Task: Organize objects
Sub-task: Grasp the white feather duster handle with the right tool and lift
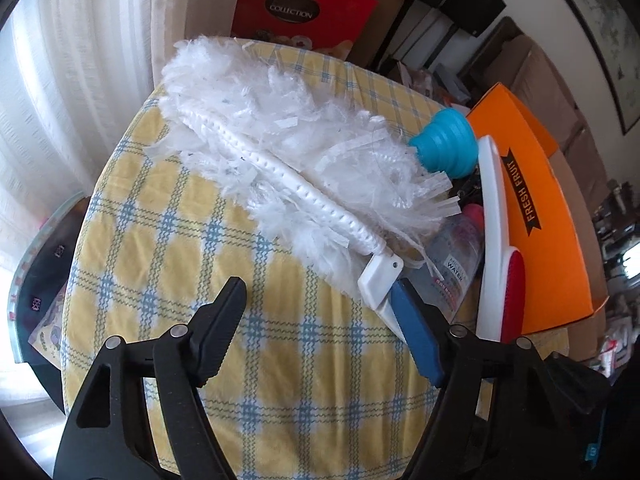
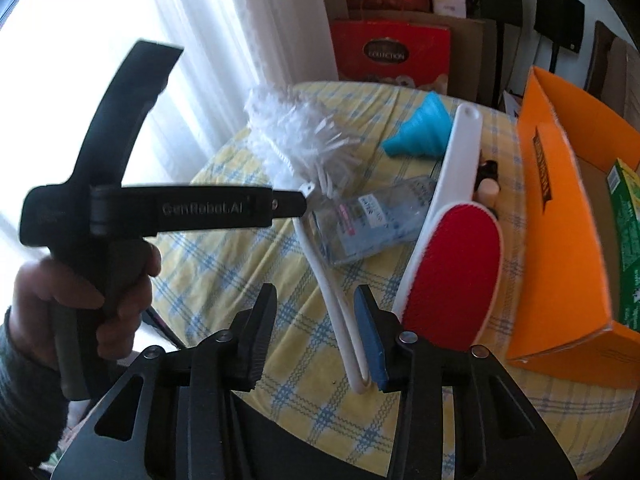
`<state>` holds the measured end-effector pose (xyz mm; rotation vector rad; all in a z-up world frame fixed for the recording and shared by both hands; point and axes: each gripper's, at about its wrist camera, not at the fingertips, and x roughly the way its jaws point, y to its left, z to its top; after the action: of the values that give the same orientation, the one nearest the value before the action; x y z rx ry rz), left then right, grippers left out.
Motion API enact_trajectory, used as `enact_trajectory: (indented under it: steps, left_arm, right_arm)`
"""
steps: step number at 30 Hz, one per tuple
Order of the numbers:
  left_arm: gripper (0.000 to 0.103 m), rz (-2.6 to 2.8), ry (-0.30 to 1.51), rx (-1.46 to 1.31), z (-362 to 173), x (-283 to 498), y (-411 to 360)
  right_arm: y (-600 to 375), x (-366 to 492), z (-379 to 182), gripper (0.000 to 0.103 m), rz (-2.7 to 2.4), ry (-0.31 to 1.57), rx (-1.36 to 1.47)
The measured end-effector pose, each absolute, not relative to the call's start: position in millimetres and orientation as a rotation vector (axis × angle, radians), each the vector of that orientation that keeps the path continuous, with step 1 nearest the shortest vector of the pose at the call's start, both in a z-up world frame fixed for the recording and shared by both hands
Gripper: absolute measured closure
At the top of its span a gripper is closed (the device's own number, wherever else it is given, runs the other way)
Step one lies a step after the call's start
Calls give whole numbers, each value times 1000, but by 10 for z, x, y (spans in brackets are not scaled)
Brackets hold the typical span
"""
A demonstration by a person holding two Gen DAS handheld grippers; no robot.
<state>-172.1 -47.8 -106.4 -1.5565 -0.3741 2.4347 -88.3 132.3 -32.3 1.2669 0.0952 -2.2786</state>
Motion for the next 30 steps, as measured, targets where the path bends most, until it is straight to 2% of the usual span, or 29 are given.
enact_trajectory:
  steps: [9, 11, 13, 21, 24, 30]
  left_arm:
    - [38, 2432, -364, -1550, -1072, -1725, -455]
    - [38, 2442, -353, -1552, -1078, -1735, -442]
    - [38, 2450, -359, -1561, -1083, -1760, -430]
    - [36, 2486, -290, -1565, -1076, -1797, -335]
    - [45, 2481, -280, -1558, -1074, -1794, -302]
    - [50, 2511, -220, -1550, -1080, -1769, -229]
  right_arm:
    - [1298, -907, -510, 65, -2250, 71, 1308]
    - [1298, -922, -528, 72, -2241, 49, 1308]
    - [1299, -938, -530, 73, -2234, 37, 1307]
    - [1269, -953, -519, 74, -2243, 67, 1300]
    - [1247, -987, -545, 73, -2260, 87, 1308]
    - [1251, -1035, -622, 73, -2259, 57, 1325]
